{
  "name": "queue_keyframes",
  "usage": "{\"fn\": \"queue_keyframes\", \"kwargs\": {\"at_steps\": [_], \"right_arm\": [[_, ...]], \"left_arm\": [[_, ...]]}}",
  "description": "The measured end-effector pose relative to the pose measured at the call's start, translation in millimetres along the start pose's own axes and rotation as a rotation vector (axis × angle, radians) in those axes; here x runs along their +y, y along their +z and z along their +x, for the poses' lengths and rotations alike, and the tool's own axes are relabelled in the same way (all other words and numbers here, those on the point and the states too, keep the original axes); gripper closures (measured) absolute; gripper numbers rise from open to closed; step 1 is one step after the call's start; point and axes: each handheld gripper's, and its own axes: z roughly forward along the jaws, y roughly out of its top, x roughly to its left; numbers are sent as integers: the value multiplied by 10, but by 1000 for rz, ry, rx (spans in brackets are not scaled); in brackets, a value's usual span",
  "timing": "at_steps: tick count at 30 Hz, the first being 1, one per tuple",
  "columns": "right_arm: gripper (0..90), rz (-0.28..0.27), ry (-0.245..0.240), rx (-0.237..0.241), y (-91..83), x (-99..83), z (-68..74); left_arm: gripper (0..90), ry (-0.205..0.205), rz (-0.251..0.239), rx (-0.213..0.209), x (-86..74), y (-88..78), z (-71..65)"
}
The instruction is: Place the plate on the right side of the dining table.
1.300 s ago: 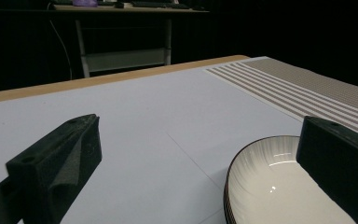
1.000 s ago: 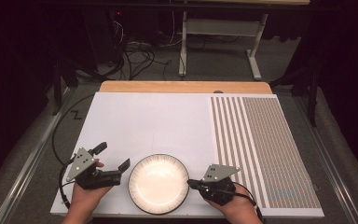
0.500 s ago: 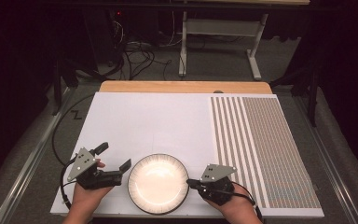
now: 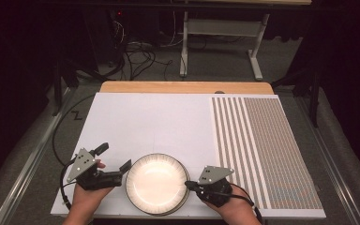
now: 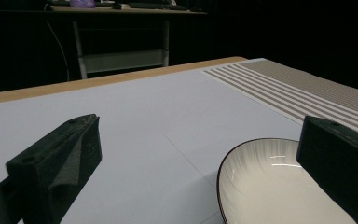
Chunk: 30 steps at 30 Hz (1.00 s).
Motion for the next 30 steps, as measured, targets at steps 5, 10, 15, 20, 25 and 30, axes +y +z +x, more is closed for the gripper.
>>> {"fn": "queue_keyframes", "kwargs": {"at_steps": [5, 10, 15, 20, 25, 30], "right_arm": [[900, 1, 0, 3, 28, 16, 15], [900, 1, 2, 9, 71, 40, 31], [900, -2, -2, 18, 116, 65, 53], [900, -2, -3, 22, 130, 71, 63], [900, -7, 3, 28, 132, 67, 54], [900, -7, 2, 27, 132, 66, 54]], "left_arm": [[5, -1, -6, 0, 5, -10, 5], [5, -2, -8, -1, 8, -12, 6], [5, -3, -10, -3, 10, -16, 5], [5, -3, -10, -4, 11, -19, 7], [5, 0, -9, -7, 13, -12, 2], [5, 0, -9, -8, 13, -6, -3]]}}
